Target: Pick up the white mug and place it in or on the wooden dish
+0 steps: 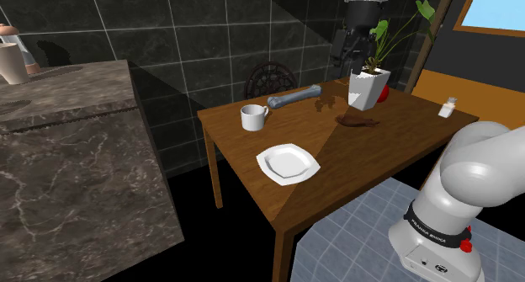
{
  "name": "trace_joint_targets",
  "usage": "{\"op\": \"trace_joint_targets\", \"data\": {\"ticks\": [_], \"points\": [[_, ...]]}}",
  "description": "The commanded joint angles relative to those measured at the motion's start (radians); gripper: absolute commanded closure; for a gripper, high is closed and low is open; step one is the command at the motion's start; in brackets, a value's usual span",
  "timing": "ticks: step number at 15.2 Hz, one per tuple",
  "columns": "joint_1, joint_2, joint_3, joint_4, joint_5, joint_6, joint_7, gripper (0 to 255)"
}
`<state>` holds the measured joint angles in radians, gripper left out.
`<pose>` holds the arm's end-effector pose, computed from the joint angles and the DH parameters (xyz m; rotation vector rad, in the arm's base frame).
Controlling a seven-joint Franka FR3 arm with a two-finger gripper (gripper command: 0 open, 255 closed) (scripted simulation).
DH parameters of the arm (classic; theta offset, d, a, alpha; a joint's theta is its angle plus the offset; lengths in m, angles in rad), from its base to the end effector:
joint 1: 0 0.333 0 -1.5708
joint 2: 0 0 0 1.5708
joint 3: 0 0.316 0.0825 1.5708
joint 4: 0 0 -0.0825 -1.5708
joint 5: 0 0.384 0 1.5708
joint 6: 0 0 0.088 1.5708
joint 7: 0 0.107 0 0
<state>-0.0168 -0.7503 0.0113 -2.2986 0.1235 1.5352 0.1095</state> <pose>0.3136 0.0130 0.6041 -3.0216 0.1732 0.0287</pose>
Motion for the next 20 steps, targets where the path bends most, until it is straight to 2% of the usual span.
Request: {"op": "trace_joint_targets", "data": {"ticks": [1,10,20], "points": [[0.0,0.0,0.0,0.0,0.0,0.0,0.0,0],[-0.004,0.283,0.072,0.046,-0.014,0.256,0.062,0],[-0.013,0.648,0.13,0.228,-0.092,0.452,0.16,0]]}}
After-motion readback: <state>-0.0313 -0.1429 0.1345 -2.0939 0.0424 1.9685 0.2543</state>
